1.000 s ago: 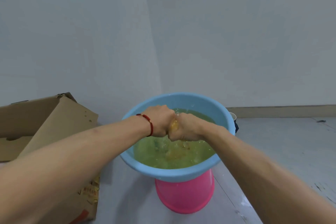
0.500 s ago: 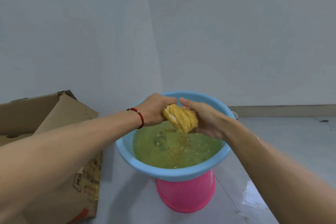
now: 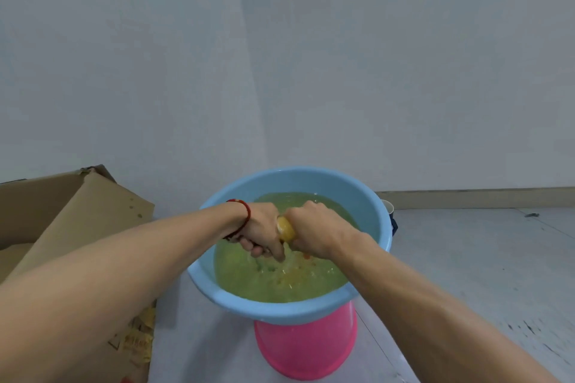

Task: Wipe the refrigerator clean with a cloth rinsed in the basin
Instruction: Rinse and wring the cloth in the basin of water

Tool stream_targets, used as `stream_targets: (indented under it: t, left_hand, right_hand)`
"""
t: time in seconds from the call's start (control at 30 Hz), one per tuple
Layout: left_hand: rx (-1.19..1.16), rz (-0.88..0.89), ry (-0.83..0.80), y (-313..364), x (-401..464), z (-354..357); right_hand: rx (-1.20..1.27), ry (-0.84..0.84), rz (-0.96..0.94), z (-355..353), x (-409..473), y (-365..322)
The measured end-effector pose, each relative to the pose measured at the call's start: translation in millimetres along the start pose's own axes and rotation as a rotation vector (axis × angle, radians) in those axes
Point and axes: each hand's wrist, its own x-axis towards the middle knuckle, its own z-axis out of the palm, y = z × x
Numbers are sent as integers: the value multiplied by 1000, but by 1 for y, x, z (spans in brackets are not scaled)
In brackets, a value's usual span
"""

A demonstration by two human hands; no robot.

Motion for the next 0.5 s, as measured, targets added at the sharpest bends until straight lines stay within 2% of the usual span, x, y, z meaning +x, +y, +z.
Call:
stream_targets:
  t: [0.07, 0.13, 0.17, 0.2, 0.27, 0.3, 0.37, 0.43, 0.5]
  left_hand:
    - [-254, -10, -184, -1, -8, -4]
    - [-440, -7, -270, 0, -12, -8]
    - [-458, -16, -276, 0, -13, -9]
    - [-417, -30, -237, 1, -11, -11]
    - [-173, -49, -20, 0, -5, -11]
    - [12, -24, 120, 0, -3, -12]
    - [285, 106, 372, 1, -6, -15]
    - [338, 354, 539, -3, -14, -19]
    - [389, 660, 678, -6, -17, -21]
  right_hand:
    - [-173, 97, -94, -3, -2, 2]
    - [-187, 122, -113, -7, -3, 0]
    - [-154, 106, -106, -6, -2, -1]
    - [-107, 83, -95, -7, -2, -2]
    - [21, -43, -37, -11, -2, -1]
    - [187, -86, 7, -15, -2, 3]
    - [754, -130, 129, -20, -5, 14]
    - [1299, -195, 239, -15, -6, 27]
    - [1558, -313, 230, -5, -8, 35]
